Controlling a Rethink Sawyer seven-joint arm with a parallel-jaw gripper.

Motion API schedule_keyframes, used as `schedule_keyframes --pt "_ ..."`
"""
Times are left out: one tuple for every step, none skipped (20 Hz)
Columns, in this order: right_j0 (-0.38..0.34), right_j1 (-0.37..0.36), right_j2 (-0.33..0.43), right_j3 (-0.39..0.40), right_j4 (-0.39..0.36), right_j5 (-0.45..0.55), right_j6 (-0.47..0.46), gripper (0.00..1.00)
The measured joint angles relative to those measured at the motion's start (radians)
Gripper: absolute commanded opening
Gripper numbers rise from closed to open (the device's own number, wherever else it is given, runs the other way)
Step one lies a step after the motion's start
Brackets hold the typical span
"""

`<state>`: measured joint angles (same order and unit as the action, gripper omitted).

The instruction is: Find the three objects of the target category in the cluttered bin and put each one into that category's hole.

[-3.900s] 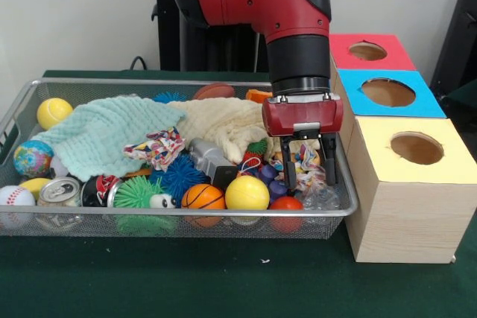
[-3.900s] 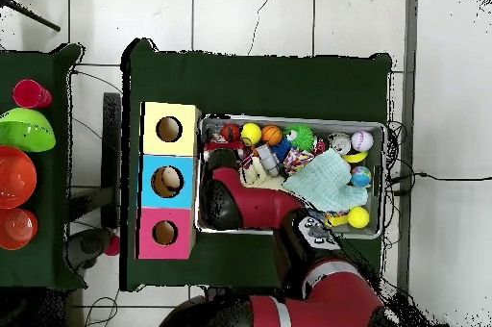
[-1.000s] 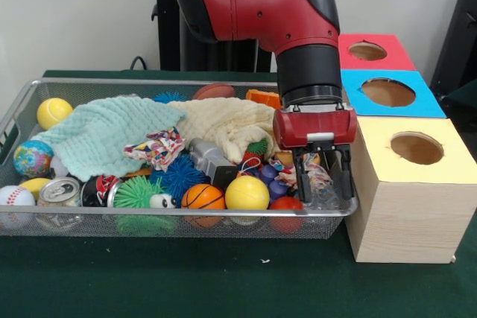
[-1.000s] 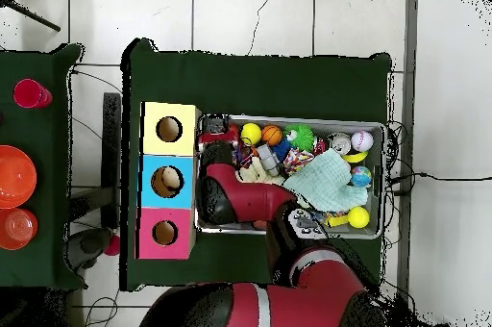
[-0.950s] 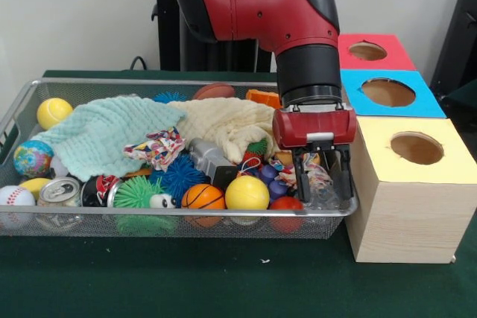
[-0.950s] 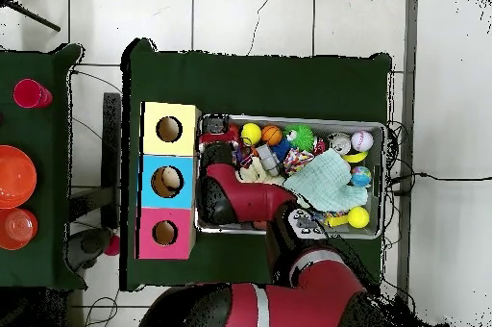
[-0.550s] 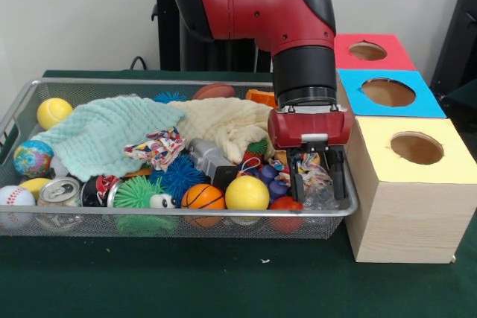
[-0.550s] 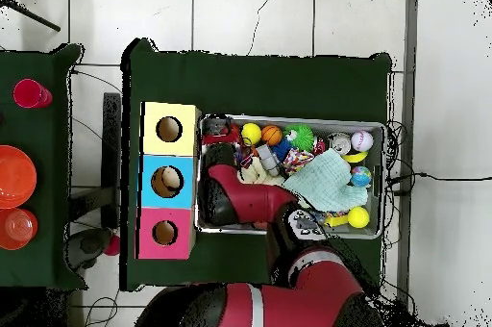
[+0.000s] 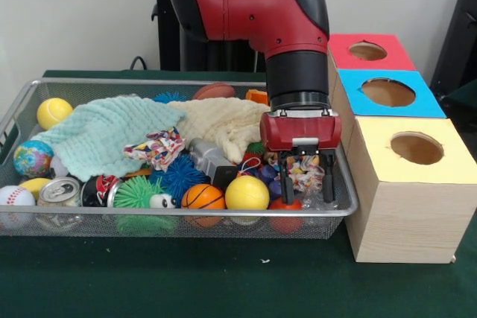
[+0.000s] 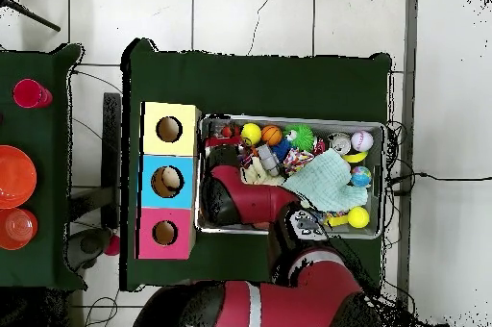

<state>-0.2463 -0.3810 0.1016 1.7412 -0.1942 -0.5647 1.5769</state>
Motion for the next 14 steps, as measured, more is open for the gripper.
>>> schedule_keyframes --pt "0.000 0.003 0.000 -0.003 0.000 0.000 0.000 1.00" --pt "0.000 0.006 0.000 -0.007 0.000 0.000 0.000 1.00" --pt "0.000 0.009 0.000 -0.011 0.000 0.000 0.000 1.00" --pt "0.000 0.011 0.000 -0.014 0.000 0.000 0.000 1.00" --pt "0.000 0.013 0.000 -0.017 0.000 0.001 0.000 1.00" --pt "0.000 0.015 0.000 -0.019 0.000 0.002 0.000 1.00" --pt "0.000 0.015 0.000 -0.019 0.000 0.003 0.000 1.00" --pt "-0.001 0.015 0.001 -0.019 0.000 0.004 0.000 1.00" --pt "-0.002 0.015 0.002 -0.019 0.000 0.006 0.000 1.00" --pt "-0.003 0.014 0.003 -0.019 0.000 0.009 0.000 1.00" --pt "-0.004 0.013 0.004 -0.019 0.000 0.012 0.000 1.00" --pt "-0.007 0.012 0.007 -0.019 0.000 0.020 0.000 1.00" --pt "-0.010 0.010 0.011 -0.019 0.000 0.029 0.000 1.00" --pt "-0.013 0.008 0.014 -0.019 0.000 0.037 0.000 1.00"
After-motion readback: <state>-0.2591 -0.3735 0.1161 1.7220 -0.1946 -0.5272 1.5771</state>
